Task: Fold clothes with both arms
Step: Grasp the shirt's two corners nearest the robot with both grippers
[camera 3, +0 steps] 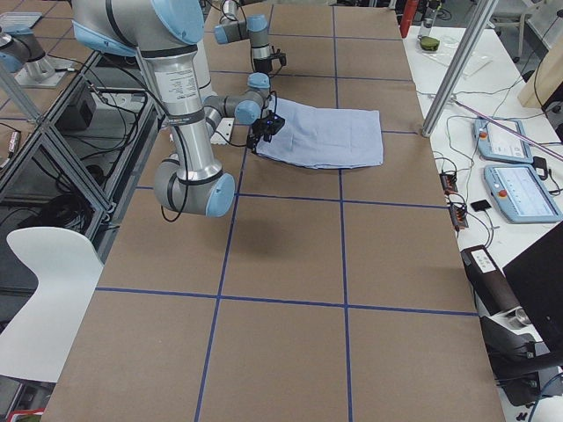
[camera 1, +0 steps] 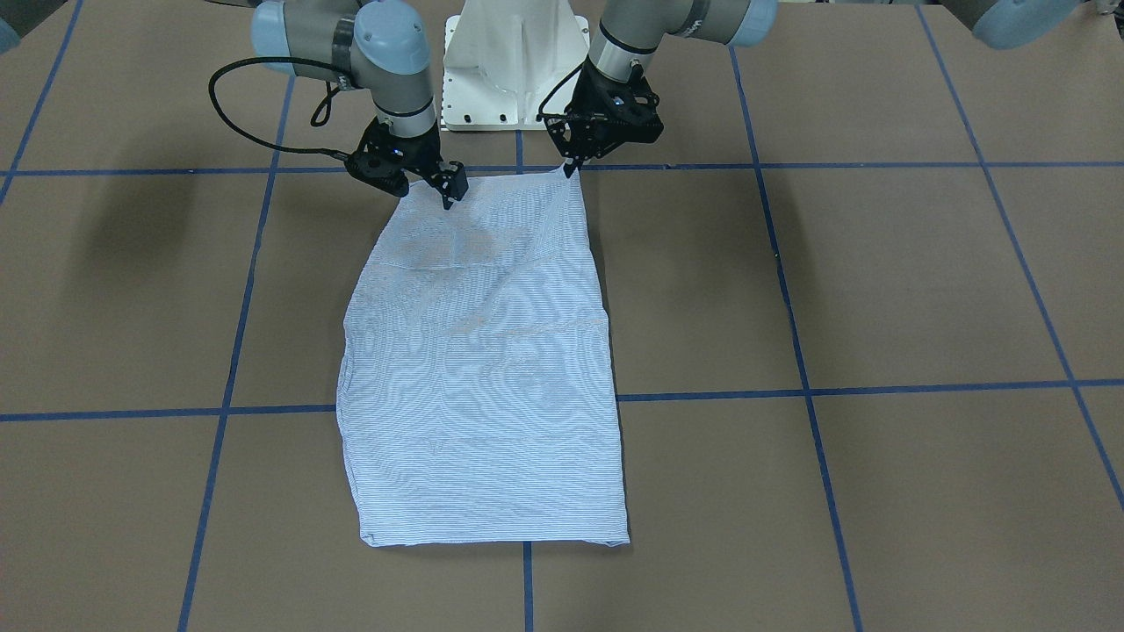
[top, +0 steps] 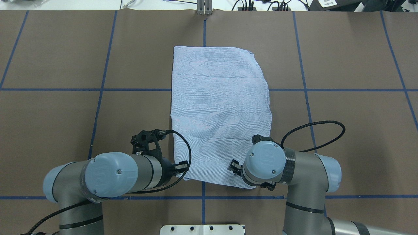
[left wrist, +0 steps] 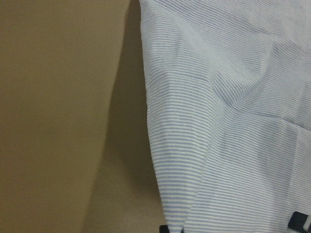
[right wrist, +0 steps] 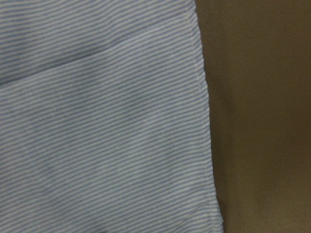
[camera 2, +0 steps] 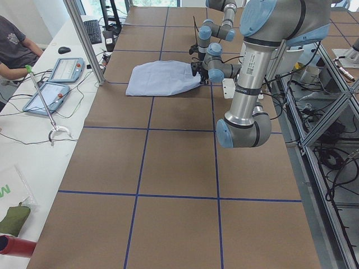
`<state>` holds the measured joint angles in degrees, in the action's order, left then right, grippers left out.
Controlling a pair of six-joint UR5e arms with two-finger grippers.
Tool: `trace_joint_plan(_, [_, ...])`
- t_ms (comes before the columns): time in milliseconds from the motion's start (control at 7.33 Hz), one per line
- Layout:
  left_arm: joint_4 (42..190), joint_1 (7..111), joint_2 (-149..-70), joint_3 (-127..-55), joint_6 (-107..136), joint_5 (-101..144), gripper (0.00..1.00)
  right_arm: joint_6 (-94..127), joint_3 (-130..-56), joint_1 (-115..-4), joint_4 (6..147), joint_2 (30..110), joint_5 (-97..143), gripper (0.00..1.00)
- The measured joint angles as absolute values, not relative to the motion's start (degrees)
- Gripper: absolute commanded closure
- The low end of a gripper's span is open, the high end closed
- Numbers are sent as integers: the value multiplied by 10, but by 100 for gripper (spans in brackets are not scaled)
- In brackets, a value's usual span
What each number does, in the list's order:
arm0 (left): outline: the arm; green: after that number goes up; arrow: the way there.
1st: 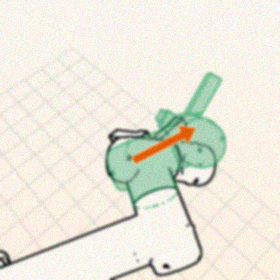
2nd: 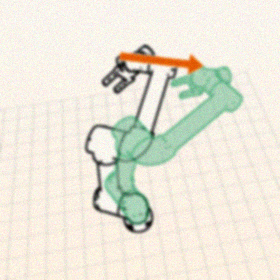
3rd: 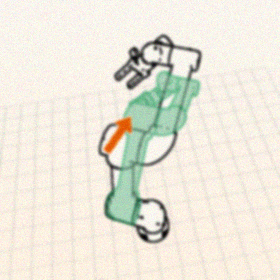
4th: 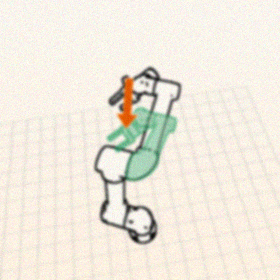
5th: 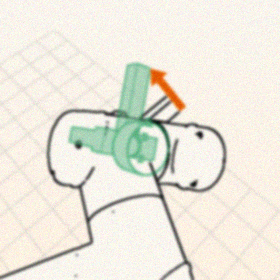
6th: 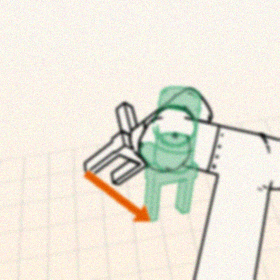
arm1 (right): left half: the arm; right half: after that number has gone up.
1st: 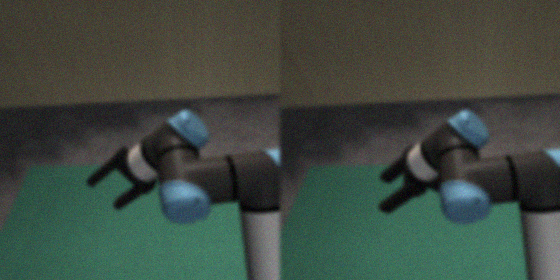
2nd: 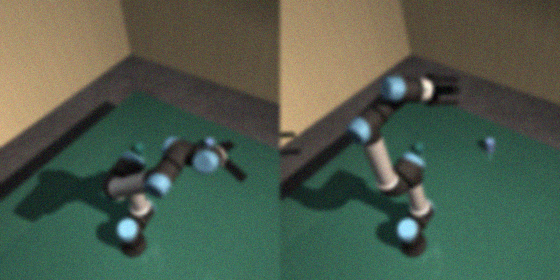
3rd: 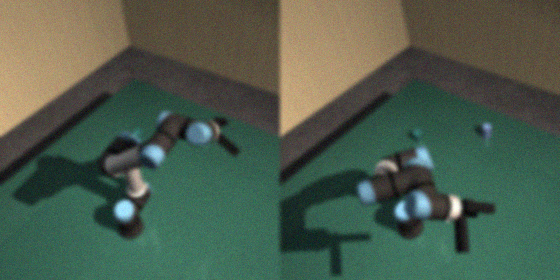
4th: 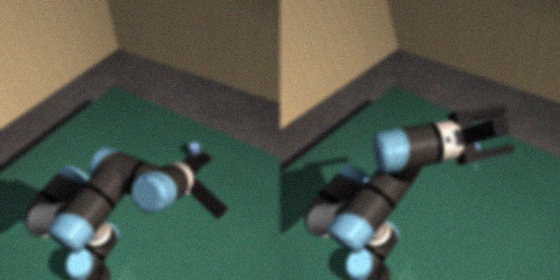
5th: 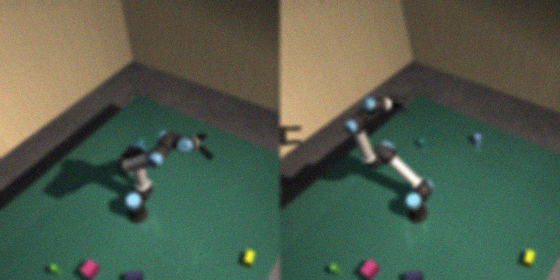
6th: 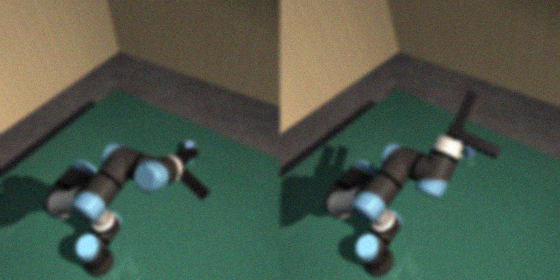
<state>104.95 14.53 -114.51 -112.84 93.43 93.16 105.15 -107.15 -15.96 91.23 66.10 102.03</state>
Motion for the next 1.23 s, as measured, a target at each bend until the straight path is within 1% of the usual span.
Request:
trace_joint_plan(136, [1049, 145, -1145, -1128, 934, 932, 100, 1051, -1071, -159, 912, 661, 1020, 37])
trace_joint_plan(273, [1049, 146, -1145, -1128, 934, 931, 100, 1051, -1071, -159, 912, 661, 1020, 39])
trace_joint_plan(546, [1049, 146, -1145, -1128, 934, 931, 100, 1049, -1071, -160, 912, 661, 1020, 39])
trace_joint_plan(682, [1049, 146, -1145, -1128, 934, 930, 100, 1048, -1071, -160, 912, 661, 1020, 43])
trace_joint_plan(955, [1050, 146, -1145, -1127, 934, 930, 100, 1048, -1071, -161, 912, 660, 1020, 77])
trace_joint_plan(1228, [1050, 146, -1144, -1127, 934, 930, 100, 1048, -1071, -164, 912, 658, 1020, 96])
